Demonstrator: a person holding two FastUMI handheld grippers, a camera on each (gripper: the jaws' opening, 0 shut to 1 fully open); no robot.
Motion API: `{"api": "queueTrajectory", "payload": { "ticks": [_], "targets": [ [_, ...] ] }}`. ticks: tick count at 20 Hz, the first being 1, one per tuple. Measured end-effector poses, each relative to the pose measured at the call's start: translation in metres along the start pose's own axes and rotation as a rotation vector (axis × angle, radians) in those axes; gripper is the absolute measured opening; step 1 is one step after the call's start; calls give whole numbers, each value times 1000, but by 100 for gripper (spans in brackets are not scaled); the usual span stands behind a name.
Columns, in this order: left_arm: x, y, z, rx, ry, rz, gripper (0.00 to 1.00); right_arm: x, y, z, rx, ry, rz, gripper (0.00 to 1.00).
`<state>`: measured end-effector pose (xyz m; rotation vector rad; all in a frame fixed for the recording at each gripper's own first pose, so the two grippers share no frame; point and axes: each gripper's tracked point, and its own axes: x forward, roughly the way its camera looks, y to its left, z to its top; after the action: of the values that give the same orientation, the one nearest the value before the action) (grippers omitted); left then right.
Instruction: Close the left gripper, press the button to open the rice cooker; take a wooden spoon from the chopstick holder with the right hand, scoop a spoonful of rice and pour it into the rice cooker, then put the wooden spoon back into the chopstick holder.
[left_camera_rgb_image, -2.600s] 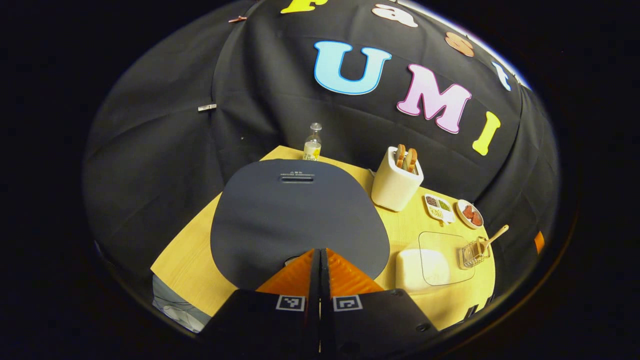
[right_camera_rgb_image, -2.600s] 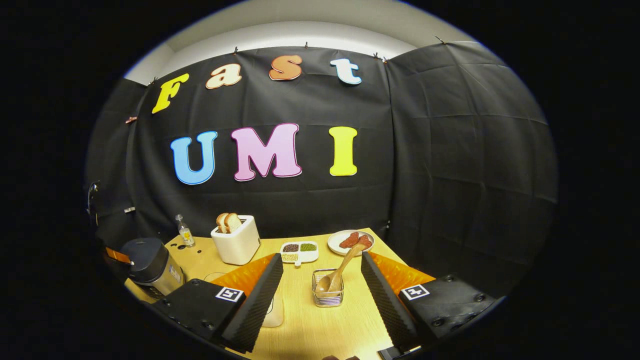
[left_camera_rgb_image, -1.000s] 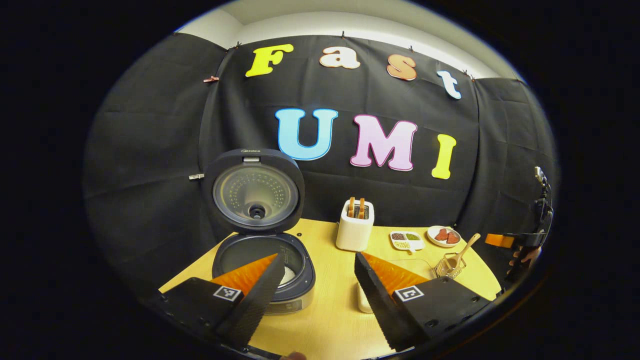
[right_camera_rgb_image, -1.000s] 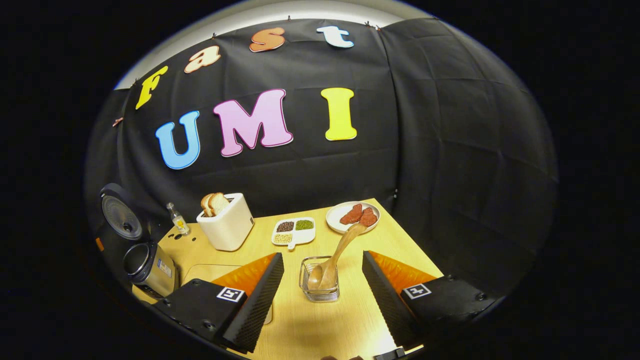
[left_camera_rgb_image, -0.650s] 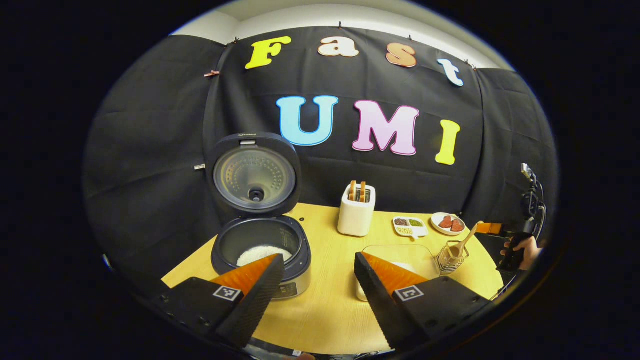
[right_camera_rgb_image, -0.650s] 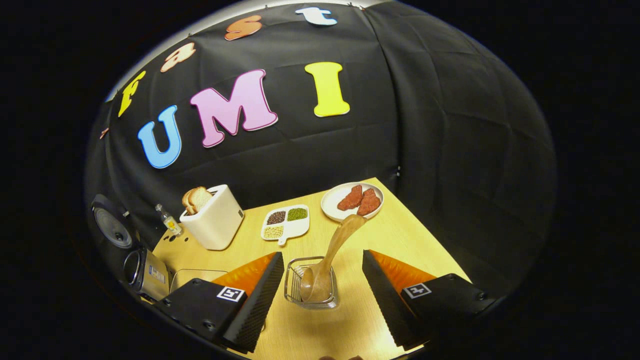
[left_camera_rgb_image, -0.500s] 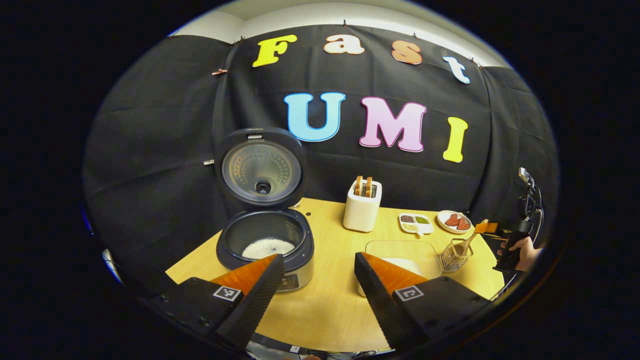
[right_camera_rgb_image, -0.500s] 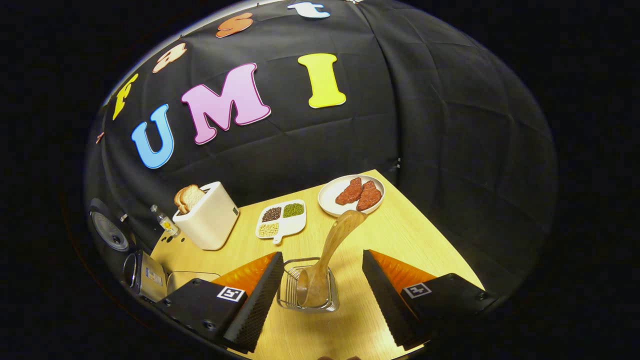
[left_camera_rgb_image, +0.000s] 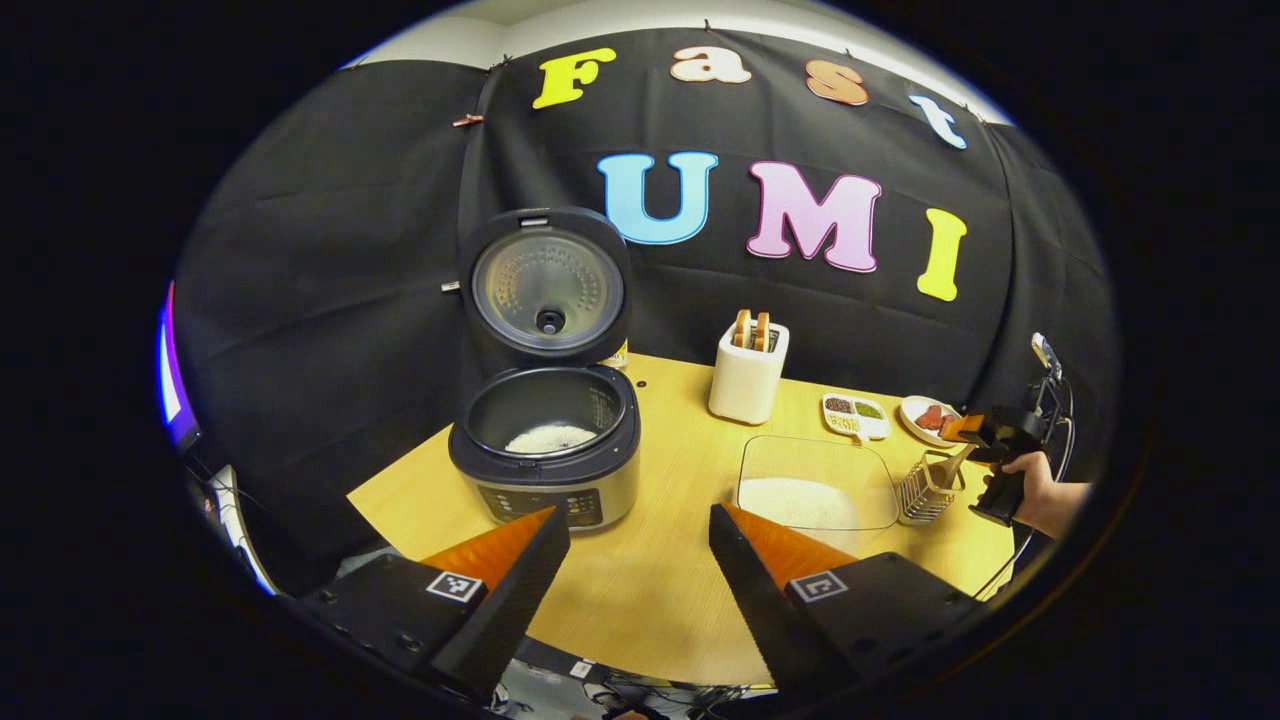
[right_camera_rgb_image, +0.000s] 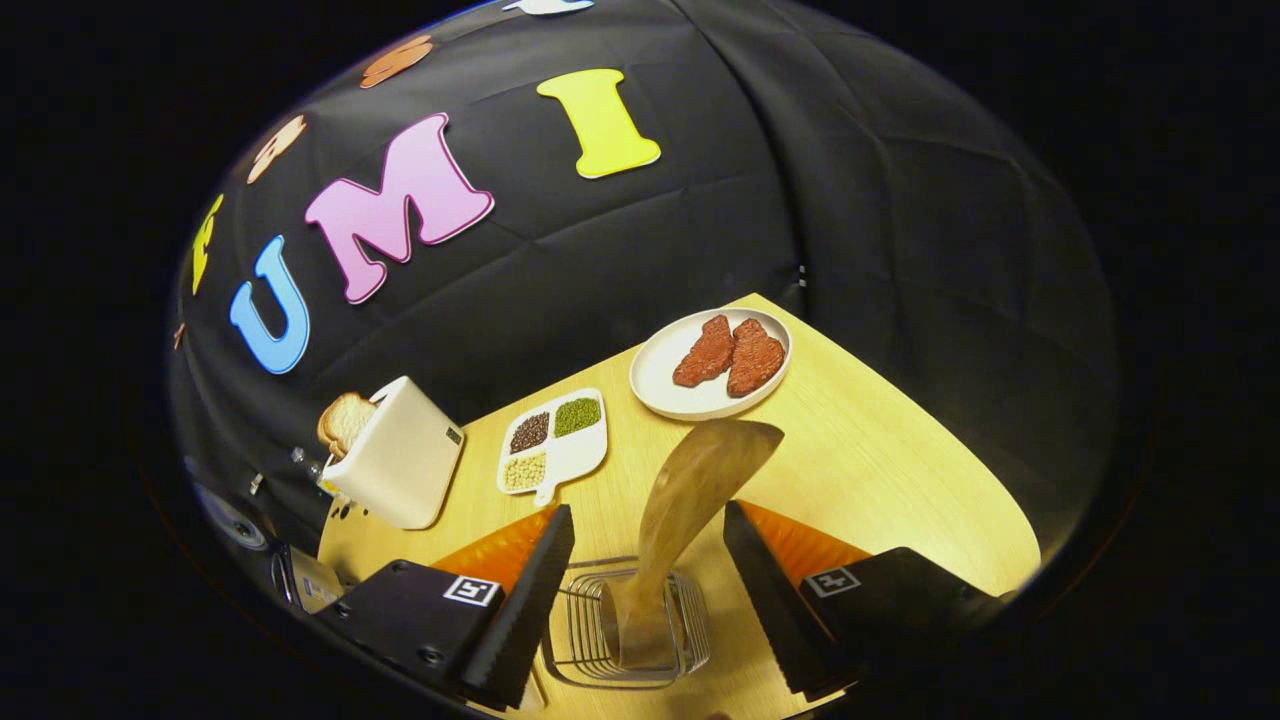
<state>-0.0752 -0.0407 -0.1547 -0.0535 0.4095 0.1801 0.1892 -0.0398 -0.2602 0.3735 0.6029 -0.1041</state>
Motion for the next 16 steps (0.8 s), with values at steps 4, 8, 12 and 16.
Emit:
{"api": "queueTrajectory", "payload": {
  "ticks": [4, 8, 12, 16],
  "targets": [
    [3, -12, -1, 13, -5, -6, 96, 3, 4, 0, 42, 23, 17, 56],
    [6, -23, -2, 15, -9, -33, 96, 0, -3, 8, 37, 5, -15, 24],
    [8, -26, -3, 30, -10, -72, 96, -9, 1, 8, 69, 28, -33, 17],
    [10, -16, 2, 30, -24, -115, 96, -30, 17, 27, 19, -43, -22, 12]
  ]
}}
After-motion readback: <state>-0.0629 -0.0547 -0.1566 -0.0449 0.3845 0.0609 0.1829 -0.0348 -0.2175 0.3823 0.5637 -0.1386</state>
